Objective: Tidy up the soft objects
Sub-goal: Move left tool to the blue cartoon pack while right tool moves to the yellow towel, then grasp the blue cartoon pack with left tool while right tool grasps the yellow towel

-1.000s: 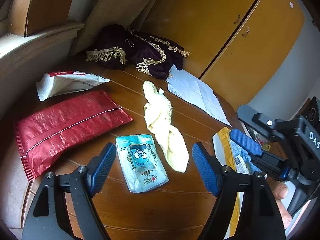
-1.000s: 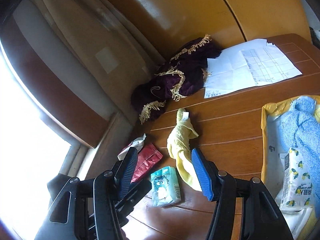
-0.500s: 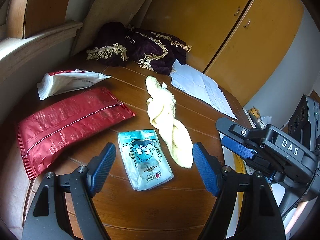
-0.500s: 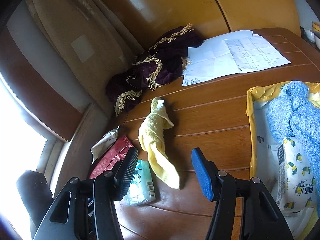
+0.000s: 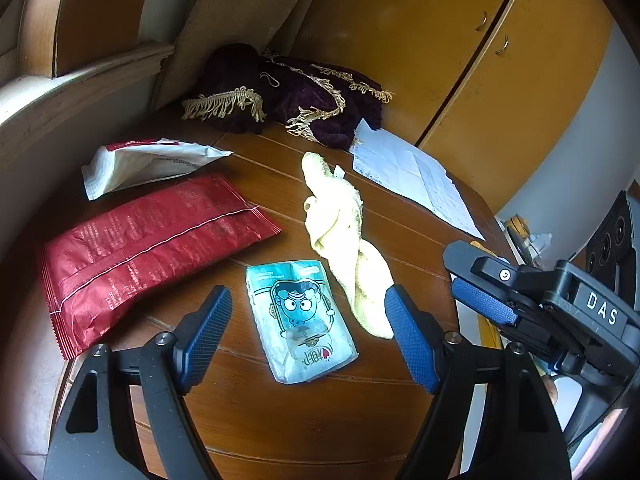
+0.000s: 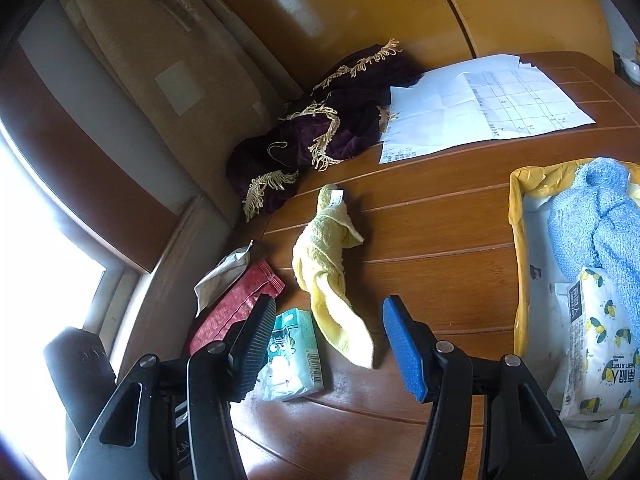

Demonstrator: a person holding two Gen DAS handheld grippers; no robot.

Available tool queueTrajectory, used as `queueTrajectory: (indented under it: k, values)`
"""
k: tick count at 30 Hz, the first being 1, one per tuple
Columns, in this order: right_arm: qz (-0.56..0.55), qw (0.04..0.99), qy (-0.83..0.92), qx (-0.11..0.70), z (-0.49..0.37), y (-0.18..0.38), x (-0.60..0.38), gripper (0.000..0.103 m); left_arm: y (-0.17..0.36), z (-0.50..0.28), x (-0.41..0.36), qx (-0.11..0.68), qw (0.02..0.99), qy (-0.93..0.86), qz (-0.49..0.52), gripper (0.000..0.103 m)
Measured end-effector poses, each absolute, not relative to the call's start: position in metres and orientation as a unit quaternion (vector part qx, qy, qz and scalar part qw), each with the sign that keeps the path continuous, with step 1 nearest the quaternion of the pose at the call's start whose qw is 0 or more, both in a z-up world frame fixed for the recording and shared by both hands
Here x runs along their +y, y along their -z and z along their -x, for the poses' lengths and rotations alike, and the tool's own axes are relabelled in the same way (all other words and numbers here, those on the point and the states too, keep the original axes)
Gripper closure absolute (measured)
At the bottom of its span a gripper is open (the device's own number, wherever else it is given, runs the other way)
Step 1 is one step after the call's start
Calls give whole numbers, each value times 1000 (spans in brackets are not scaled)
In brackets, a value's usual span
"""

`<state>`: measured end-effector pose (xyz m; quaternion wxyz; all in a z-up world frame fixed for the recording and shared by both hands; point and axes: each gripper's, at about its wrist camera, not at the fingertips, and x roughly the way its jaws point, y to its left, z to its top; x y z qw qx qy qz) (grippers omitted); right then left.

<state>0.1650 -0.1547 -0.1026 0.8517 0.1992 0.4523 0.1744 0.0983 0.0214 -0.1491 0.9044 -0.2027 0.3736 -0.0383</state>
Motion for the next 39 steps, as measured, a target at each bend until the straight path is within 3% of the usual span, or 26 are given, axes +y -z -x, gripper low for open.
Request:
queueTrajectory:
  k: [19,25,31,39]
  values:
    - [-212,838,-190,466,-167,110,-152,44,172,-112,-3,426,896,9,127,27]
    - [-206,842,-193,460,-162,106,-149,44,173,-110,-11,420,902,-4,96,46]
    - [-215,834,-200,467,-164,108,-149,44,173,-110,-7,418,902,-6,107,54]
    - [-217,837,-203,460,-161,104,-150,44,170,-106,4,415,900,-2,138,55]
